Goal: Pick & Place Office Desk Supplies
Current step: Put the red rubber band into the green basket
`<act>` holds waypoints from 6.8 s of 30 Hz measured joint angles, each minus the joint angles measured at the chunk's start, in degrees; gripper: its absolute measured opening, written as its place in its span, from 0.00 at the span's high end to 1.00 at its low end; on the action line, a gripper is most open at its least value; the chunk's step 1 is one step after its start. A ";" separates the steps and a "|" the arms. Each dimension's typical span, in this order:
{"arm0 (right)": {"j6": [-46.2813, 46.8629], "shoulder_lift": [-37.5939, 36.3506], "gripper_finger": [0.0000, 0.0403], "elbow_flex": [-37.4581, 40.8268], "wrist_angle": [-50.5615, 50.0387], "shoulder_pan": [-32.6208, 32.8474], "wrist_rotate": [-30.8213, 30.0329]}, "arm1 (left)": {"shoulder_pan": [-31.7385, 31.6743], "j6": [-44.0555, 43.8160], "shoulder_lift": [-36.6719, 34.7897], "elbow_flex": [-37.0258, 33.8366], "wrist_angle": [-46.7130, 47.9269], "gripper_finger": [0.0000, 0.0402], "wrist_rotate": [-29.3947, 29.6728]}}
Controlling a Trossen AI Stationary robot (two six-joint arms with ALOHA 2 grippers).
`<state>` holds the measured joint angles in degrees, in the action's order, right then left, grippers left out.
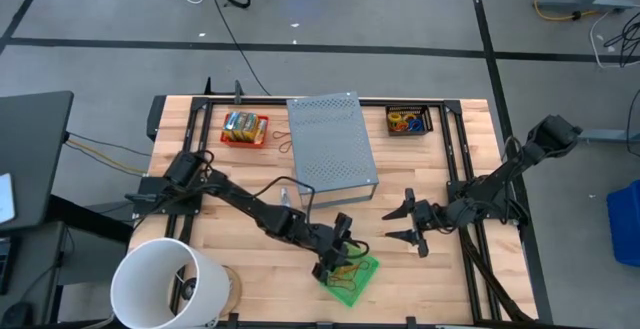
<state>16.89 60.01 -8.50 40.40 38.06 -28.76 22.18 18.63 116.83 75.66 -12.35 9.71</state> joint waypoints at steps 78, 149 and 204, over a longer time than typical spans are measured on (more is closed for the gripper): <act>-1.30 1.87 0.44 -0.01 0.96 -0.02 0.19 | -28.14 -27.58 -26.29 -62.72 -42.34 0.58 22.96; -1.14 1.87 0.44 -0.01 1.16 -0.02 0.18 | -34.42 -23.94 -23.86 -39.76 6.90 1.00 8.77; -1.27 1.87 0.44 -0.01 1.36 -0.03 0.18 | -45.39 -10.47 -20.84 -39.41 3.07 0.99 -4.03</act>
<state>15.62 61.89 -8.51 41.76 38.03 -28.58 -23.21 8.16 95.98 36.25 -9.29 5.68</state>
